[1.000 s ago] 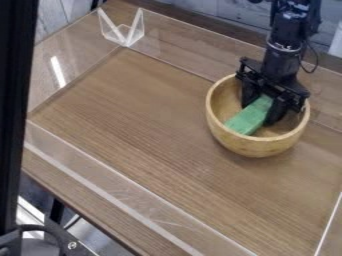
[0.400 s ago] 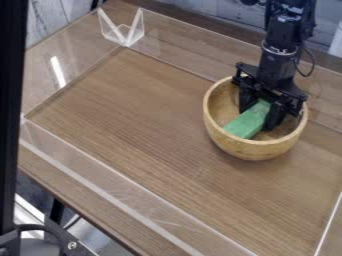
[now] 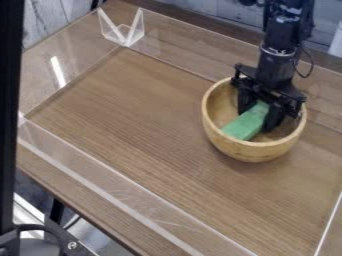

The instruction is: Remove the green block from inside the brown bowl and put it on the table

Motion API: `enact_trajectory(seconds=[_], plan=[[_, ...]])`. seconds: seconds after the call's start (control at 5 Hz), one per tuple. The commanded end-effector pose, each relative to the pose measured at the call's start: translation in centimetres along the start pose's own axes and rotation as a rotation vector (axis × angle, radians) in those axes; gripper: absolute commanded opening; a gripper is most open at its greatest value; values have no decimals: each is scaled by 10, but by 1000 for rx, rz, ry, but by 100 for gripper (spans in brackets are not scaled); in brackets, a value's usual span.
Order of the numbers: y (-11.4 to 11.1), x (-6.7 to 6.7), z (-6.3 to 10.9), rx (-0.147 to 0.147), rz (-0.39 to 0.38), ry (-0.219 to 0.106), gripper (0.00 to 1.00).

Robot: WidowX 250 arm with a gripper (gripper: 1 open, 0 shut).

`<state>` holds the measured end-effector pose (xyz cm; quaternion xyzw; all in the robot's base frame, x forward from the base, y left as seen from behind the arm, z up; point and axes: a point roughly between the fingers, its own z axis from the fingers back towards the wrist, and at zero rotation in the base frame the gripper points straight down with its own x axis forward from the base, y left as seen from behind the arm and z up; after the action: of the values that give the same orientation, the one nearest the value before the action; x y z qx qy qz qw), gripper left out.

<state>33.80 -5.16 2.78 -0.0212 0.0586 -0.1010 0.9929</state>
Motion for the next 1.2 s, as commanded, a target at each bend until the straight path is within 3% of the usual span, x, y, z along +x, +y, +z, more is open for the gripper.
enact_trajectory(seconds=[0.0,0.2,0.6,1.0], plan=[[1,1,20,-1,4,-54,0],[1,0,22,-2,4,-59,0],[2,-6,42,-1,5,-103,0],[14,-22,87,8,41,-203,0]])
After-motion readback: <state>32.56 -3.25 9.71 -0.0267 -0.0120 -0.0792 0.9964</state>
